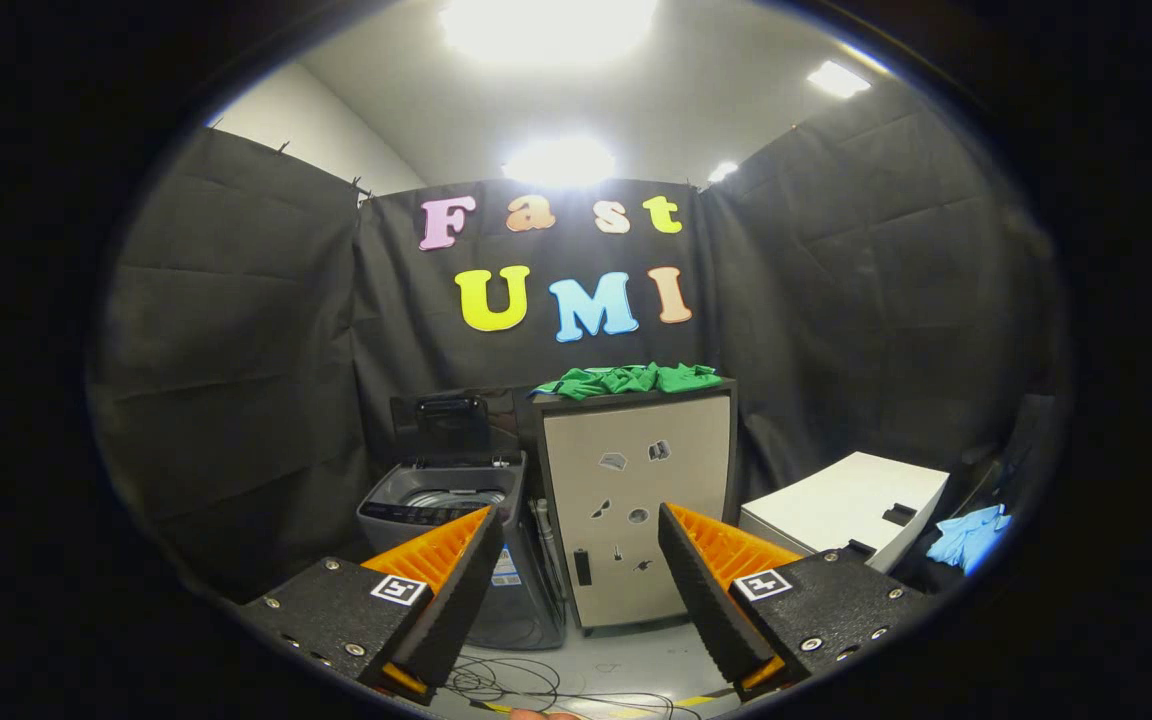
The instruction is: Put the clothes into the washing machine and then close the washing machine lid.
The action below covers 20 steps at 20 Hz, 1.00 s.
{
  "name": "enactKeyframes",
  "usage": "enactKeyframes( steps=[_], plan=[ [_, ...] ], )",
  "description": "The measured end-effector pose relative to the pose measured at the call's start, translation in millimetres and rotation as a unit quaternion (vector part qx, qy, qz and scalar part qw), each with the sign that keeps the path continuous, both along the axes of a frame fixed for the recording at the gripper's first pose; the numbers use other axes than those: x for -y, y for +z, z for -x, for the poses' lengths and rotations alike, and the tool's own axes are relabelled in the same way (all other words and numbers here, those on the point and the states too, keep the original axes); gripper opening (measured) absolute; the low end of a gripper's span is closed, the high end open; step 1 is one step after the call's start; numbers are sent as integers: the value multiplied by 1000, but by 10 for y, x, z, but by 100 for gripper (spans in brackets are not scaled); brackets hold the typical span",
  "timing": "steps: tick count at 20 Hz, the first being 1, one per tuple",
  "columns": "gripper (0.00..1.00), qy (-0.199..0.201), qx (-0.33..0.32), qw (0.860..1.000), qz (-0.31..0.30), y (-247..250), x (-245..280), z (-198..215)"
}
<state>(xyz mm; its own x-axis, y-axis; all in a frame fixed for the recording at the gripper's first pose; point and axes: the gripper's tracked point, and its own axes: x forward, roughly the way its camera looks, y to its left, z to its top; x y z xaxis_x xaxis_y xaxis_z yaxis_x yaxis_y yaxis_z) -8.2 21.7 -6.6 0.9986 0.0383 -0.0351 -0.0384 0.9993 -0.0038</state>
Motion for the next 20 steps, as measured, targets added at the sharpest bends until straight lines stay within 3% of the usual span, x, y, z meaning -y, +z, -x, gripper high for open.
enactKeyframes(
  steps=[10, 20],
  plan=[
    [96, 5, 6, 1000, 30, 535, -289, -560],
    [96, -33, -30, 999, 15, 841, -119, -1739]
  ],
)
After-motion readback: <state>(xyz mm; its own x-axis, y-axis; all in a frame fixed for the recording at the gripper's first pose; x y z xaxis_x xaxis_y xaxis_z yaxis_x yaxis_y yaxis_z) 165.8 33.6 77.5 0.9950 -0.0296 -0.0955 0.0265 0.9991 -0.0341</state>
